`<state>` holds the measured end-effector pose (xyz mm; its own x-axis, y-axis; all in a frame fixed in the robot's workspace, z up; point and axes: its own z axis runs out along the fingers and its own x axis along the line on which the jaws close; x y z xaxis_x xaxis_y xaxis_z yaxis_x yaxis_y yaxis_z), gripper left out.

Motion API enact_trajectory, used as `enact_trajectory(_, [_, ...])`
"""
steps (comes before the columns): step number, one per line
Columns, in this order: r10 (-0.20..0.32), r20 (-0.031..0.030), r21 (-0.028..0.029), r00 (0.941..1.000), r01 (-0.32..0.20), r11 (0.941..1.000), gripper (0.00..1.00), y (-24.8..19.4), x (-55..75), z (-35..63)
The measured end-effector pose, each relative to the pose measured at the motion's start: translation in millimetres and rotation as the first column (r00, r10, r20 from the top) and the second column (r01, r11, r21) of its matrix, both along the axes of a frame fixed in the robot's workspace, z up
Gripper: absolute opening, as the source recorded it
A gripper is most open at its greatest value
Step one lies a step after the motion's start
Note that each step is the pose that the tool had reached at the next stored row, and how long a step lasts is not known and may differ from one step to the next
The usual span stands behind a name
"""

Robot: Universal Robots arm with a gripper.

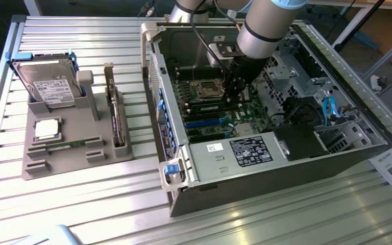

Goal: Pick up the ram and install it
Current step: 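Insert the ram into the slot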

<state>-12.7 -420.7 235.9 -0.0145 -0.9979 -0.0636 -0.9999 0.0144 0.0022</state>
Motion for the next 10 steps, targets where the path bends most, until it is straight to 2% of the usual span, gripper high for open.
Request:
enact_trajectory(5, [0.000,0.0000,-0.0030,1.0000,0.000,1.0000,0.19,0.0,0.0,4.2])
enact_trajectory(10, [0.000,-0.0004,-0.0061,1.0000,0.000,1.0000,0.19,0.0,0.0,17.0])
